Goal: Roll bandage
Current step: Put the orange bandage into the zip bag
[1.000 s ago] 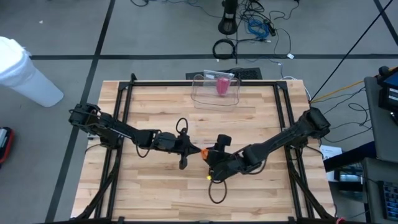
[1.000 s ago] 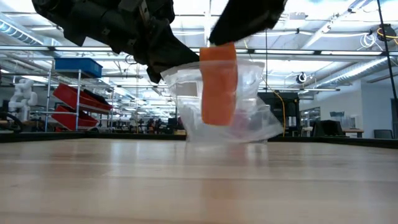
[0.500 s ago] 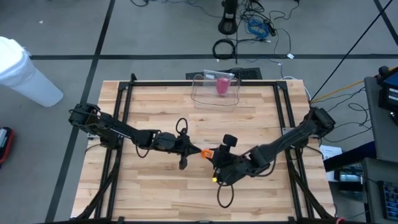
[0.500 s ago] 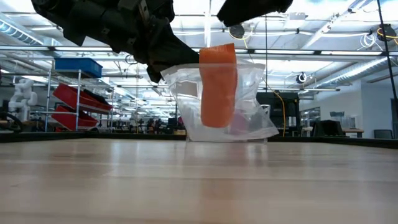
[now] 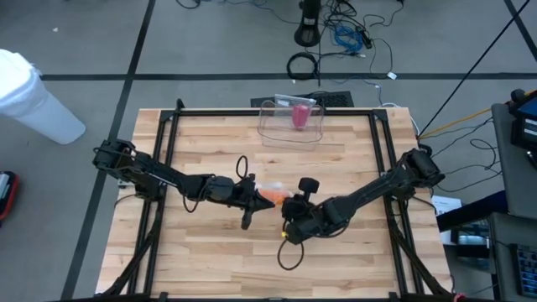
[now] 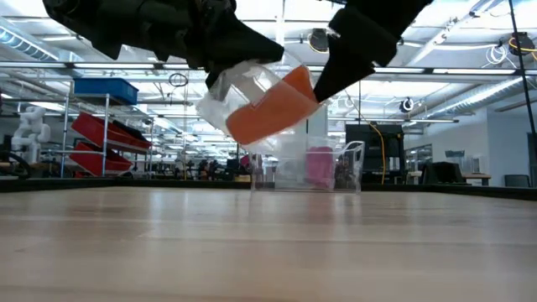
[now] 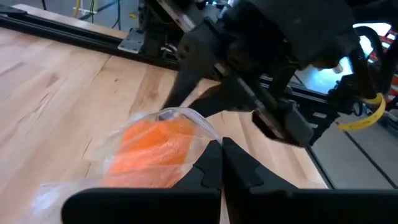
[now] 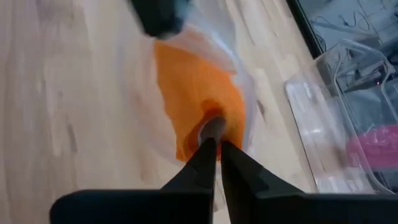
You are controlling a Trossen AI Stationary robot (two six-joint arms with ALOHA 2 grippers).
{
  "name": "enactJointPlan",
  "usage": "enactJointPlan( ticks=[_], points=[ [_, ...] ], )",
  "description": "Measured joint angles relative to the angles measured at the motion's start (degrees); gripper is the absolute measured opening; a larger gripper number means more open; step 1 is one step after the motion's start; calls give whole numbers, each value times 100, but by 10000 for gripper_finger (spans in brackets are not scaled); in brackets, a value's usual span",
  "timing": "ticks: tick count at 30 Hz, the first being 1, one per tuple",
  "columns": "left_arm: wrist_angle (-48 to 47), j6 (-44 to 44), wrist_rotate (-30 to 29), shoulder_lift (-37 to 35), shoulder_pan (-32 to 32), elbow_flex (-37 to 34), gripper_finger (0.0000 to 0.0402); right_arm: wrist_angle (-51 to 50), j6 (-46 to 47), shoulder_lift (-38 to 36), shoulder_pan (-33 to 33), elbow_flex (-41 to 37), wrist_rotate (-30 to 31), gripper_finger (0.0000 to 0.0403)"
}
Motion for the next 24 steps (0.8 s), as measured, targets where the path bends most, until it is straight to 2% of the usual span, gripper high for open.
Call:
enactJointPlan(
  ticks=[2, 7, 10, 13, 15, 18, 24],
  points=[
    [-23, 3, 6, 0, 4, 0, 0, 16, -104, -68, 105, -2, 7, 9],
    [-163, 7, -2, 0, 65, 2, 0, -191, -258, -419, 495, 0, 459, 9],
    [-152, 17, -7, 0, 72, 2, 0, -449, -274, -658, 711, 0, 449, 9],
    [-130, 50, -16, 0, 70, 2, 0, -1116, -429, -775, 931, 7, 171, 18],
    [-137, 58, -58, 0, 72, 2, 0, -1543, -375, -779, 1032, -3, -87, 35],
    [-132, 59, -102, 0, 75, 2, 0, -1652, -410, -782, 1104, -2, -336, 76],
    [-120, 53, -112, 0, 79, 2, 0, -1600, -309, -756, 865, -2, -215, 174]
  ],
)
